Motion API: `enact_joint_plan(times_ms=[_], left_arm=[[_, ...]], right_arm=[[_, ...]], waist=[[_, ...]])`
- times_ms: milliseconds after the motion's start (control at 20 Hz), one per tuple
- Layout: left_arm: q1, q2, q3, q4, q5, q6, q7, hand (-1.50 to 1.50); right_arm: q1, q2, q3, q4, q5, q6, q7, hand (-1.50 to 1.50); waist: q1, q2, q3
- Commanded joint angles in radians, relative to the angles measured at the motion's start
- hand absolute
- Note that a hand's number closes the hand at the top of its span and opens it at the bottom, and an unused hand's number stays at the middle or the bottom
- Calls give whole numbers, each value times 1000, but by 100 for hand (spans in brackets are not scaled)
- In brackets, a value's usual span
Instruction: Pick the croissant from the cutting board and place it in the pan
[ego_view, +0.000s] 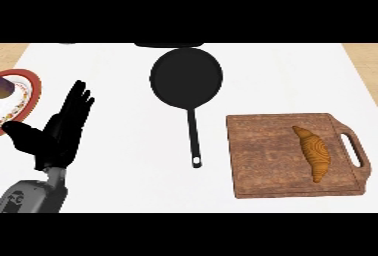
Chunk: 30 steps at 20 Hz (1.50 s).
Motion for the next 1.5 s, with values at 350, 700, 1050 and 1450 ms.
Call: enact_joint_plan(times_ms=[350,700,1050,1450], left_arm=[[-32,15,52,17,20,-49,52,0],[-39,10,54,-12,0,-45,80,0],[-22,4,72,11,-7,-53,54,0],[13,-16,96,-23,-16,-79,78,0]], right_arm=[[-140,-122,141,-17,300,-7,-92,-150],[-267,-110,285,-85,506,13,69,-150],[-230,-126,488,-162,718,112,175,-150],[-164,-112,485,-312,854,138,194,-150]], waist=[[9,-1,-3],[11,-1,-3],[1,-3,-4],[-12,-7,-3]])
